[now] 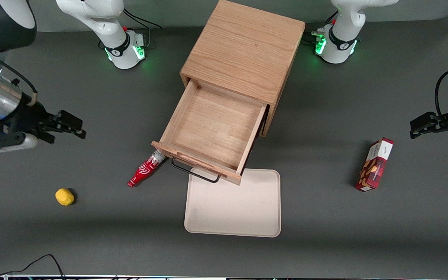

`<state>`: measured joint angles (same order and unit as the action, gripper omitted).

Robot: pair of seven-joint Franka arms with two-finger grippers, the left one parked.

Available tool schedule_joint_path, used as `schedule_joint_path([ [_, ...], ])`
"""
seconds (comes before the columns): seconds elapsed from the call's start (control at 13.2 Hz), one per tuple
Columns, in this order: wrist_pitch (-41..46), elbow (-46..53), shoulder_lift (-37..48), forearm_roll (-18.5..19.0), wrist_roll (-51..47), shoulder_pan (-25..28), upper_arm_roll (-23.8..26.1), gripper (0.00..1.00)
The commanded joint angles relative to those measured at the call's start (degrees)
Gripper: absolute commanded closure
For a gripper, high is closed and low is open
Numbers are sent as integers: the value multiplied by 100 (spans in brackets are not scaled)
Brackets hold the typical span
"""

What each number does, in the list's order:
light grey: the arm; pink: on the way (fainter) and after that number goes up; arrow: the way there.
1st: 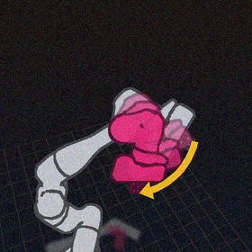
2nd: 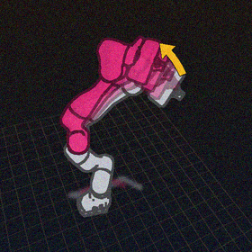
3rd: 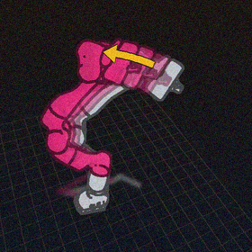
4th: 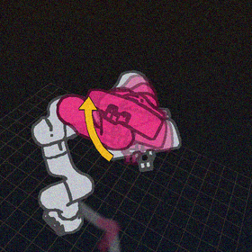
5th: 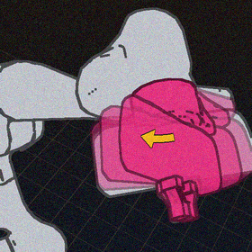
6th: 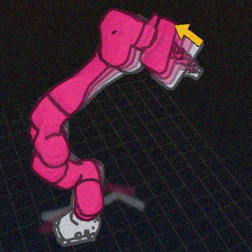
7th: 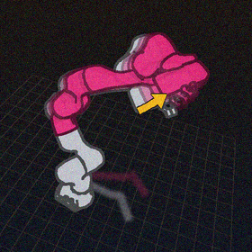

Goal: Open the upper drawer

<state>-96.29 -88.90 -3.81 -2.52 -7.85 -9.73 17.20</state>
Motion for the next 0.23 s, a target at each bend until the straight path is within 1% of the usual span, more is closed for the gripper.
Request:
schedule_joint_path([
  [0.0,-136,-988,776,120,-278,-335,-6,0],
  [0.15,-14,-971,847,155,-209,-345,-128,0],
])
